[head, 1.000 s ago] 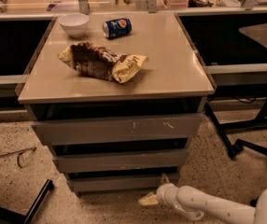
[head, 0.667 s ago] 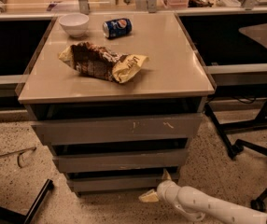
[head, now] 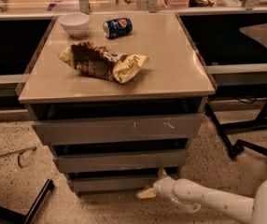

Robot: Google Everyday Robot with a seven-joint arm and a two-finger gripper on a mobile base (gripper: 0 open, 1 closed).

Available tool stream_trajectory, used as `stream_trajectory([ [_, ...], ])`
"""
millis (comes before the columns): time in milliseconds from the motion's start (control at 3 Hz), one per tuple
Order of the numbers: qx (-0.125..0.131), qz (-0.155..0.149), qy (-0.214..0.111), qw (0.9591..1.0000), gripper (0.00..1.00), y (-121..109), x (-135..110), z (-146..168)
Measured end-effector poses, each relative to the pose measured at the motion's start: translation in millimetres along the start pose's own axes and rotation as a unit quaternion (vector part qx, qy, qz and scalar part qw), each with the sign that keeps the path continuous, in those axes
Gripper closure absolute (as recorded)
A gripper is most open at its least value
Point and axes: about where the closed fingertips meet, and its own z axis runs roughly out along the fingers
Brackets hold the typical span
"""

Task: Open bottom drawer

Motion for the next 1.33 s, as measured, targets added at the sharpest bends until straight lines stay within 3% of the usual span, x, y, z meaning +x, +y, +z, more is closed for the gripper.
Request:
stream_trajectory([
  [667,-0.041,-0.009,0.032,0.9986,0.00,-6.7,1.5,42.8],
  [1333,-0.083,0.006,0.054,0.9950,0.00,11.8,30.7,68.8],
])
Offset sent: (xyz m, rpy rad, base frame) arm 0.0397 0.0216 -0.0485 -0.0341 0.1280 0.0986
